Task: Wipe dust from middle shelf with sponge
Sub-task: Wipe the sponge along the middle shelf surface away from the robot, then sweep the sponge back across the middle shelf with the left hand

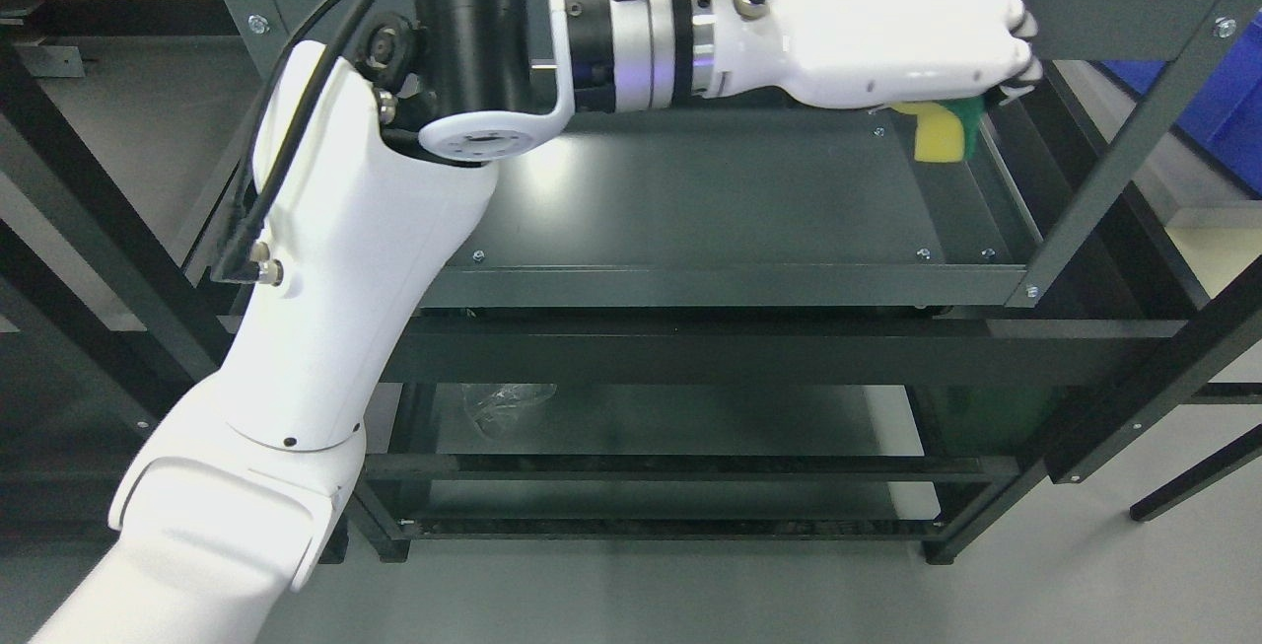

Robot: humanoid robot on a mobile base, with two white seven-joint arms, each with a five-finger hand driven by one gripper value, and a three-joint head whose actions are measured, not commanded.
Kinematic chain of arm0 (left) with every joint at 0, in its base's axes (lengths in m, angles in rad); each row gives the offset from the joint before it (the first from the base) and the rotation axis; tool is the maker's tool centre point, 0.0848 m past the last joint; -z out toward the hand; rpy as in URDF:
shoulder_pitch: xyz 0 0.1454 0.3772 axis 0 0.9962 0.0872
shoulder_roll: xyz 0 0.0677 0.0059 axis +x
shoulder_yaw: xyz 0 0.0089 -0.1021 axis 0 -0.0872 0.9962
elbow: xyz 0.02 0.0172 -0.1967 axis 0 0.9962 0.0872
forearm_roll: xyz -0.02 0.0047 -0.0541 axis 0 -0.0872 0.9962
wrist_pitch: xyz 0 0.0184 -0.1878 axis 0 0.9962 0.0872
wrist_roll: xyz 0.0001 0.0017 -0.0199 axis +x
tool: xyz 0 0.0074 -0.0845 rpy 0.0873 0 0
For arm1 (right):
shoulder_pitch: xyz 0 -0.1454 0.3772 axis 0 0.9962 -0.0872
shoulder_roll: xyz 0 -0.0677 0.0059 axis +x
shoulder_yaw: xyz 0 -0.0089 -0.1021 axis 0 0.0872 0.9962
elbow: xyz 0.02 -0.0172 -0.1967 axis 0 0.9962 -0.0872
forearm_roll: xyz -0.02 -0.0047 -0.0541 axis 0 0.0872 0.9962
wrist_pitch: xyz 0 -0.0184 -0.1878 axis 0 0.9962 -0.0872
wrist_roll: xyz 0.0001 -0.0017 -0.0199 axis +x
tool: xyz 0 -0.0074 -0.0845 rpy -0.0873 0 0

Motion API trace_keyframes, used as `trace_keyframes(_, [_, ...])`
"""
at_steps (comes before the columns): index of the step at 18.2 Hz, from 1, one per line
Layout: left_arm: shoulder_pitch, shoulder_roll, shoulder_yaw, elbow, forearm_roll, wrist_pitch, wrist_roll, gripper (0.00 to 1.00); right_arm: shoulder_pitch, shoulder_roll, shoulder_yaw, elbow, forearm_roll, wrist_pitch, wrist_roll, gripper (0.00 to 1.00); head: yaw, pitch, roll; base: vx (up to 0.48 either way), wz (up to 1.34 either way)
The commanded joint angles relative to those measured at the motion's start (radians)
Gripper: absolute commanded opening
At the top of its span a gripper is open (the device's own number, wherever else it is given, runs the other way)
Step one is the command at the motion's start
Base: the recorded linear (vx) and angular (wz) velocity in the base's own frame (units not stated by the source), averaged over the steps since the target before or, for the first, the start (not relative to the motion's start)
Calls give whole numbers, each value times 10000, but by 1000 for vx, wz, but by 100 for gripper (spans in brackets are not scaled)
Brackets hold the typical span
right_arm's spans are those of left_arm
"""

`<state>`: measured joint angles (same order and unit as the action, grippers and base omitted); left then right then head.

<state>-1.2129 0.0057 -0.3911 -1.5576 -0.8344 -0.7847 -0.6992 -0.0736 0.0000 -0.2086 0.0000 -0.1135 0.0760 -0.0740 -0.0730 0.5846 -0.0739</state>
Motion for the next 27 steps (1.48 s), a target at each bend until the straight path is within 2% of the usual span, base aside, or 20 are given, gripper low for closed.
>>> trace_keyframes(1, [914,1914,3526,-86,1850,-7,-540,2,0,-175,0,-174,0,7,4,100,0,0,0,-8,80])
trace_keyframes(7, [2170,5274,4156,-514,4886,-7,-539,2,0,-175,0,-174,0,7,4,100,0,0,0,8,-4])
trace_keyframes(9, [2677,6166,4385,-699,5717,-7,-539,2,0,-175,0,-174,0,7,4,100,0,0,0,1,-13])
trace_keyframes(13, [3292,7563,5091,-715,6991,-7,-524,2,0,-175,0,-174,0,7,4,100,0,0,0,0,0])
trace_keyframes(15, [3293,7705,5077,-715,7162,-7,-509,2,0,-175,0,-174,0,7,4,100,0,0,0,0,0])
trace_keyframes(18, [3309,7400,4772,-730,7132,-7,-555,2,0,-175,0,-174,0,7,4,100,0,0,0,0,0])
trace_keyframes(20, [3156,6727,4404,-731,6751,-7,-585,1,0,-175,0,-174,0,7,4,100,0,0,0,0,0])
trace_keyframes(23, [2253,4720,3363,-700,5372,-7,-631,1,0,-175,0,-174,0,7,4,100,0,0,0,0,0])
trace_keyframes(27, [1698,1164,2303,-410,3318,-7,-1091,1,0,-175,0,-174,0,7,4,100,0,0,0,0,0])
